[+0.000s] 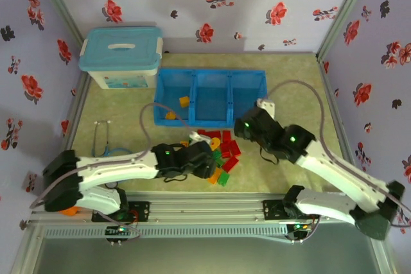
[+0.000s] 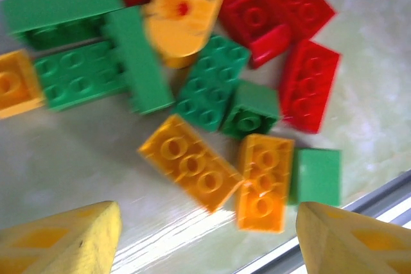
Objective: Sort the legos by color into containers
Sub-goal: Pick up the lego from the middle-left of the table.
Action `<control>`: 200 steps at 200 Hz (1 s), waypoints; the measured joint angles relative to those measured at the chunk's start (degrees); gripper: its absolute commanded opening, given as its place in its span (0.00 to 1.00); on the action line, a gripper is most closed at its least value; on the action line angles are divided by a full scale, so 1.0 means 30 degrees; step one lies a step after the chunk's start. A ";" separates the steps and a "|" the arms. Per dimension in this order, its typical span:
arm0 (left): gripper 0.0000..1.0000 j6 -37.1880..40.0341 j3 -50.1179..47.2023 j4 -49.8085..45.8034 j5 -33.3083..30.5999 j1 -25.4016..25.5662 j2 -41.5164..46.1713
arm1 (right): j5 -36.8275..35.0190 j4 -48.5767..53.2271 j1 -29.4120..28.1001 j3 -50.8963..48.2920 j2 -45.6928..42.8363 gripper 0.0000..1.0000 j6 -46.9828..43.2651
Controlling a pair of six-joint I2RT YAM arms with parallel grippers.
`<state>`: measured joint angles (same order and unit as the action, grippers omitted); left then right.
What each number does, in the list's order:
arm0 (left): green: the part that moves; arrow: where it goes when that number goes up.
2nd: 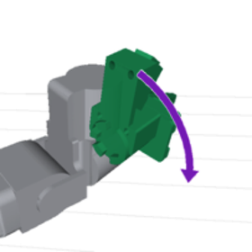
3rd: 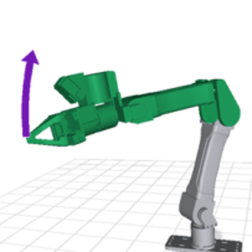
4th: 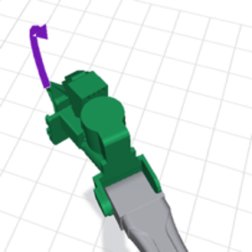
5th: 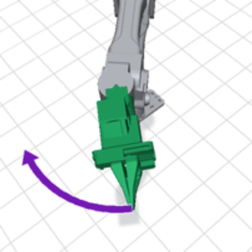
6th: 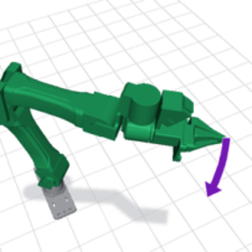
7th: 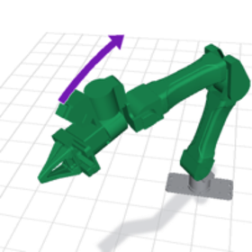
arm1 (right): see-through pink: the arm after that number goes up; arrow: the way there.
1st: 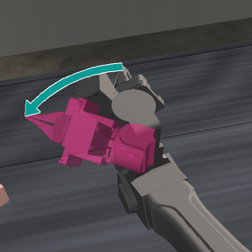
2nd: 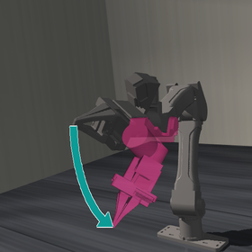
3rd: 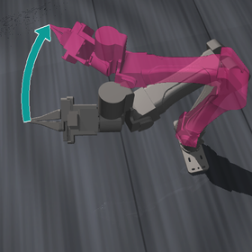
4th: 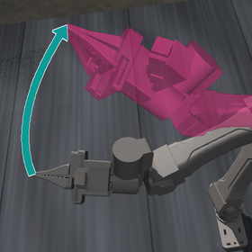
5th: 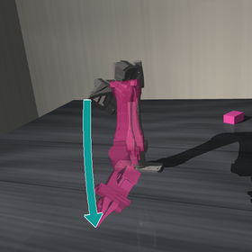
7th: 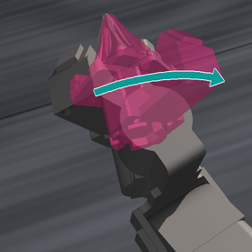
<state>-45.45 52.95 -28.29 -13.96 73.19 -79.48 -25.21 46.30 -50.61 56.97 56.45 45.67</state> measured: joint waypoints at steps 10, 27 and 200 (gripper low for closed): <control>0.72 0.0189 0.0969 0.0051 0.0000 0.0284 -0.1239 | -0.0124 0.0044 0.0000 -0.0903 -0.1064 0.79 0.0510; 0.72 0.0444 0.2484 -0.0036 0.0007 0.0670 -0.3184 | -0.0277 0.0240 0.0000 -0.1960 -0.2302 0.79 0.1217; 0.60 0.0976 0.6659 -0.3045 0.0233 0.2535 -0.8699 | -0.0539 0.0291 0.0000 -0.4029 -0.3796 0.78 0.2827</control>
<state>-42.52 72.93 -37.43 -13.26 80.79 -105.58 -26.83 47.18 -50.61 44.88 45.06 54.15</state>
